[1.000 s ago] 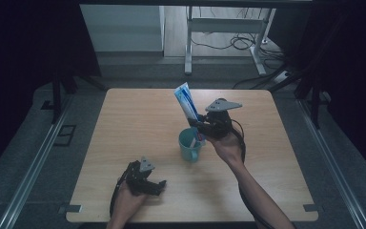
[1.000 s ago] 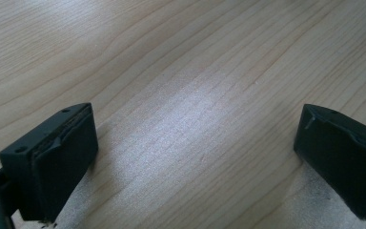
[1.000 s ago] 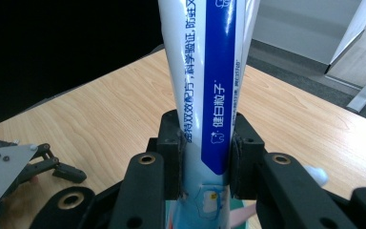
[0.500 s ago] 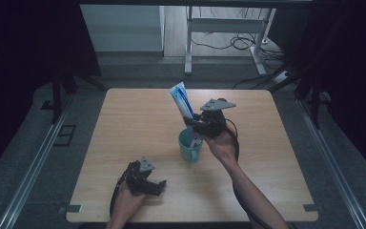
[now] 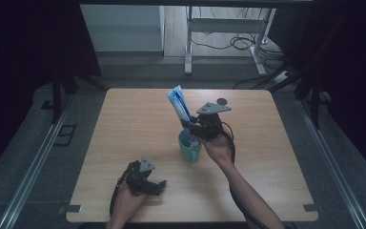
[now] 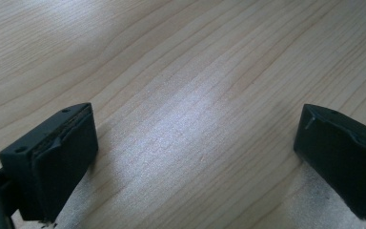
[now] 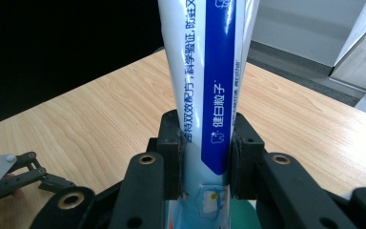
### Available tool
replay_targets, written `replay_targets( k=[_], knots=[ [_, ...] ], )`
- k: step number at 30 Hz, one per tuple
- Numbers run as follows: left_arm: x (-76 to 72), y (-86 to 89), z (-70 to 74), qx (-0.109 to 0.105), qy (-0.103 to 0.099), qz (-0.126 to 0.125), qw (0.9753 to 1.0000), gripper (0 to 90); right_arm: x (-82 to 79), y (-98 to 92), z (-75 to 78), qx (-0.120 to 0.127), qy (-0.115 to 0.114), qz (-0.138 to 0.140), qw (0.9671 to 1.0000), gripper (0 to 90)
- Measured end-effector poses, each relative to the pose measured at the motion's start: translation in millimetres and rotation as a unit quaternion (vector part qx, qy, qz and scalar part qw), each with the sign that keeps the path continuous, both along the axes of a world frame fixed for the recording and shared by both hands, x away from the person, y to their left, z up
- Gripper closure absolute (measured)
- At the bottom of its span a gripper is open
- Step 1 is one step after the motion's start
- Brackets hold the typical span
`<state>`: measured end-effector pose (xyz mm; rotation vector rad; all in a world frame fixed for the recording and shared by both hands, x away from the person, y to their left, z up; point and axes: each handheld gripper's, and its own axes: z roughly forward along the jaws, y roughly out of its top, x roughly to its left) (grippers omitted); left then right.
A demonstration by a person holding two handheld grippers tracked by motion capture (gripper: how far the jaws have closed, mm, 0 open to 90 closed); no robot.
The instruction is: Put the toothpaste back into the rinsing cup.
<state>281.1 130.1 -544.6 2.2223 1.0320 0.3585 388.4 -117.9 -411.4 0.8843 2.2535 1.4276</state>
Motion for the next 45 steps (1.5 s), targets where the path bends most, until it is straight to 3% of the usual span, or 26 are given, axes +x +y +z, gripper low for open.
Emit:
replay_targets(
  k=[38, 45],
  knots=[
    [-0.2, -0.3, -0.2, -0.002, 0.001, 0.002, 1.0000, 1.1, 0.5, 1.0, -47.0, -0.007, 0.021, 0.000, 0.9998, 69.8],
    [-0.2, -0.2, -0.1, -0.001, 0.000, 0.001, 1.0000, 1.1, -0.2, -0.9, -52.9, 0.000, 0.025, 0.000, 0.9997, 69.1]
  ],
)
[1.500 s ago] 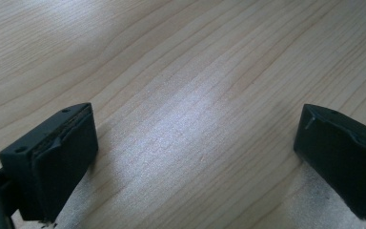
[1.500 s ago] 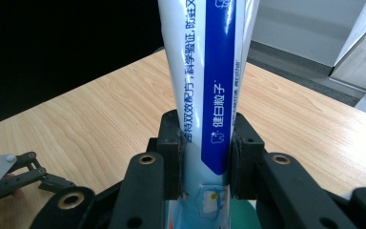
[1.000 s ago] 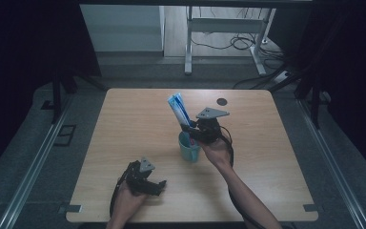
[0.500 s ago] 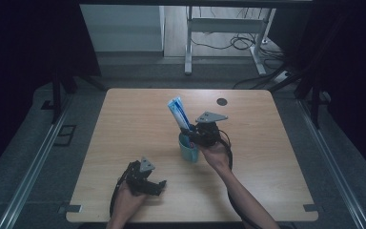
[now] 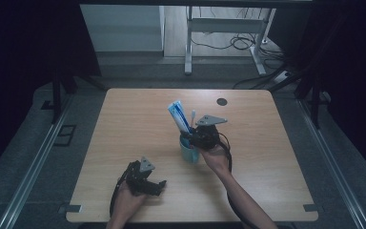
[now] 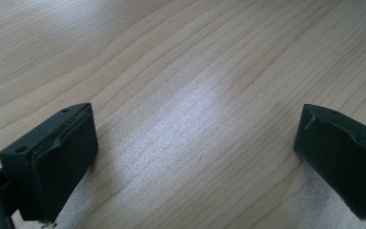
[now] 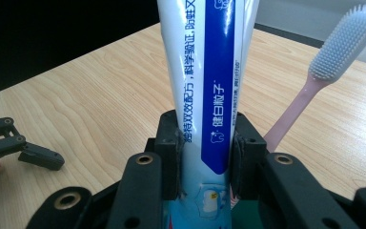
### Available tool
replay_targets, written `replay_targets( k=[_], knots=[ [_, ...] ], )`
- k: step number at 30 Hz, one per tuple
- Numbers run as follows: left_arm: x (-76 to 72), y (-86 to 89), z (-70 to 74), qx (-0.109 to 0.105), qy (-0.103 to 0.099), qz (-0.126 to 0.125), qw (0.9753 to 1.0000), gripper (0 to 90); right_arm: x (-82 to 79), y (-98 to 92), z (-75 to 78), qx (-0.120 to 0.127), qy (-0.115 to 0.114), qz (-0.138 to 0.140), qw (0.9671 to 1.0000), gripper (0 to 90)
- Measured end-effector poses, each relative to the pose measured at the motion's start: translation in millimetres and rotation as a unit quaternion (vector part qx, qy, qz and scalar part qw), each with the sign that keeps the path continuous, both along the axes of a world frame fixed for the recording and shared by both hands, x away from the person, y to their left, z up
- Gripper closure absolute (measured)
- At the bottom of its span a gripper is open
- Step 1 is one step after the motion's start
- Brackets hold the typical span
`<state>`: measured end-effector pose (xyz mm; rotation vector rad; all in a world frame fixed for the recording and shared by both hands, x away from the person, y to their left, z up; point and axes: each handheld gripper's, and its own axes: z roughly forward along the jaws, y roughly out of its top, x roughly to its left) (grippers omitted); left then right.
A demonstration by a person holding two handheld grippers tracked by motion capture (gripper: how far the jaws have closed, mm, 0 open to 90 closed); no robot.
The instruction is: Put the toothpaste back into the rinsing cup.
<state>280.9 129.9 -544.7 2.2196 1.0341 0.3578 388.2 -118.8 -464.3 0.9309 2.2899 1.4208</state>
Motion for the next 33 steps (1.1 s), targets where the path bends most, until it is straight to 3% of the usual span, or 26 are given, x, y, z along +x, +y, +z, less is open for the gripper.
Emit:
replay_targets(
  k=[17, 23, 33],
  knots=[
    [0.0, 0.0, -0.2, -0.001, -0.001, 0.000, 1.0000, 1.1, -1.8, -3.9, -6.6, -0.003, 0.016, 0.005, 0.9999, 66.3],
    [0.0, -0.1, -0.2, -0.001, -0.001, 0.000, 1.0000, 1.1, -2.3, -4.7, -11.3, -0.020, 0.021, 0.012, 0.9995, 64.9],
    [0.1, 0.0, -0.2, -0.001, -0.001, 0.000, 1.0000, 1.1, -2.5, -5.4, -11.2, -0.015, 0.025, 0.009, 0.9995, 63.8]
  ],
)
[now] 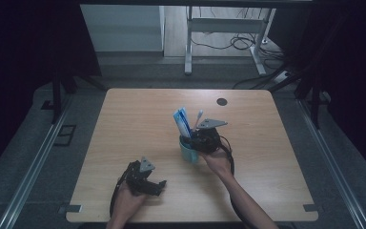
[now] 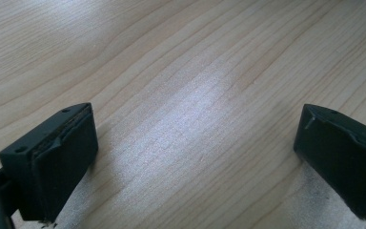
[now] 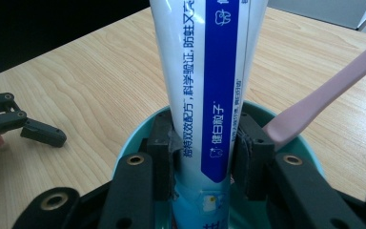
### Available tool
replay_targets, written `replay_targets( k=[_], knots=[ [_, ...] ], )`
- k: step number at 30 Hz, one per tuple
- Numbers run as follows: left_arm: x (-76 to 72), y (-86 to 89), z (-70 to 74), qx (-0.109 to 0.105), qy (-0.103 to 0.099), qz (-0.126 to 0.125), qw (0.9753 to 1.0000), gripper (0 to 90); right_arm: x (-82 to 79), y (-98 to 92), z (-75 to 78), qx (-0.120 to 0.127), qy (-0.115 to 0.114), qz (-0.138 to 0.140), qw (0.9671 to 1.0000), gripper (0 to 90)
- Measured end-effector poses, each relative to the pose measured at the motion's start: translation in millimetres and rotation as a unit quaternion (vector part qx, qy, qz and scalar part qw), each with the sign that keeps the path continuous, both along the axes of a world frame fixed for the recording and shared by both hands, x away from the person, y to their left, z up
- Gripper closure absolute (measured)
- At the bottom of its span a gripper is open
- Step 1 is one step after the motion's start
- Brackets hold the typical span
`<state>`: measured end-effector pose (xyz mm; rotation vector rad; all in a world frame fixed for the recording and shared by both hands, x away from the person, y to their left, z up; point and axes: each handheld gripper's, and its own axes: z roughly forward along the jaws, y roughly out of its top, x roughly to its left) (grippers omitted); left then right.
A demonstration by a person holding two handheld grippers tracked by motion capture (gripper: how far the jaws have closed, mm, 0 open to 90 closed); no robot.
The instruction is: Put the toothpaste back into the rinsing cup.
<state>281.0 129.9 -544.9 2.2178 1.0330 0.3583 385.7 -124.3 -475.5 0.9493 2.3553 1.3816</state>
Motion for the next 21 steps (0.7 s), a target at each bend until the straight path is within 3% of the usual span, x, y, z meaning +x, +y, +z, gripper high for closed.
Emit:
replay_targets(
  k=[11, 21],
  knots=[
    [0.0, 0.0, 0.1, 0.001, 0.001, 0.000, 1.0000, 1.1, 0.1, -1.3, 7.9, 0.001, 0.010, 0.004, 0.9999, 55.4],
    [0.0, 0.1, 0.2, 0.001, 0.001, 0.000, 1.0000, 1.1, -1.0, -0.8, 13.2, -0.018, 0.017, 0.021, 0.9995, 45.5]
  ],
)
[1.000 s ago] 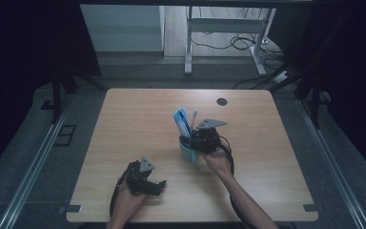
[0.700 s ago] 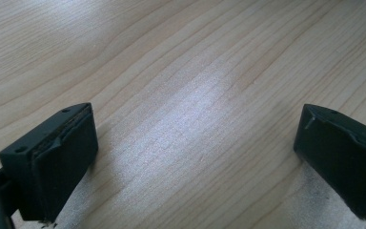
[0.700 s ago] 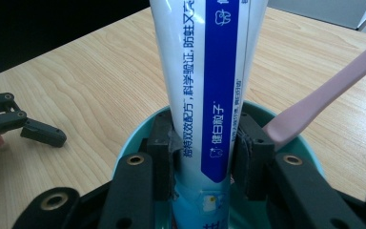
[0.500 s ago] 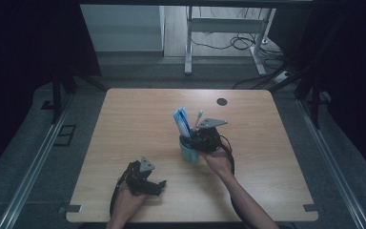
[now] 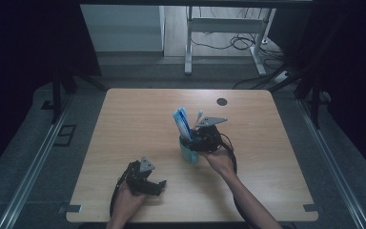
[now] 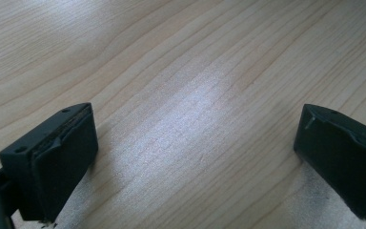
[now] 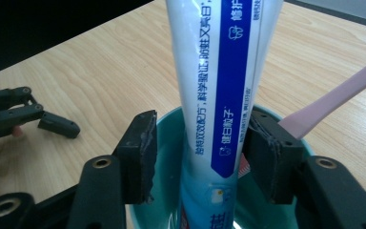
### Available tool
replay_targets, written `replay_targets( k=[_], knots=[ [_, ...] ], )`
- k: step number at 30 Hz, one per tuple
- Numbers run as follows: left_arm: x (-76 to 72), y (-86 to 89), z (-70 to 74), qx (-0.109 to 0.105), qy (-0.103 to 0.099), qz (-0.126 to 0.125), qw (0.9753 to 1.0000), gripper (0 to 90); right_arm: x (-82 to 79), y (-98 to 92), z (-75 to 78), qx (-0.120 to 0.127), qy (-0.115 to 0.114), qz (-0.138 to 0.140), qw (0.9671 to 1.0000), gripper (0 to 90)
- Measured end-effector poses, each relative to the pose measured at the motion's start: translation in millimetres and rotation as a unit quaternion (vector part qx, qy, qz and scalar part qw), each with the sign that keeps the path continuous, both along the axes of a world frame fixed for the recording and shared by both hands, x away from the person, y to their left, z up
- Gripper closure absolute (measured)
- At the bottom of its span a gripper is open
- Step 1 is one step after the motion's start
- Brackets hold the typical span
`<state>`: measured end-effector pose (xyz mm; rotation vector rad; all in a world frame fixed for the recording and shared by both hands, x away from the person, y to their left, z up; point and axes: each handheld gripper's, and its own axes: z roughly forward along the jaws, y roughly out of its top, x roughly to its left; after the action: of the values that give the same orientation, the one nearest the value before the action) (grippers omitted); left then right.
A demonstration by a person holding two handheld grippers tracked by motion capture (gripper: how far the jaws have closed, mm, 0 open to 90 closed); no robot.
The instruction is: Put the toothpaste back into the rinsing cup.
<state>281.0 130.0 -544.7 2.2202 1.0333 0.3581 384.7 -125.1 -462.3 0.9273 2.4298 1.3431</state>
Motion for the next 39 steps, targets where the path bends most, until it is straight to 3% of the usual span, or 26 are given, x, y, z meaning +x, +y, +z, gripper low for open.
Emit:
replay_targets(
  k=[18, 39],
  knots=[
    [0.2, 0.1, 0.0, 0.001, 0.000, -0.001, 1.0000, 1.1, -4.5, -9.0, 12.7, -0.001, 0.015, 0.014, 0.9998, 29.7],
    [0.0, 0.1, 0.2, 0.001, 0.000, -0.001, 1.0000, 1.1, -18.5, -22.3, 20.5, -0.021, 0.002, 0.029, 0.9993, 15.3]
  ],
)
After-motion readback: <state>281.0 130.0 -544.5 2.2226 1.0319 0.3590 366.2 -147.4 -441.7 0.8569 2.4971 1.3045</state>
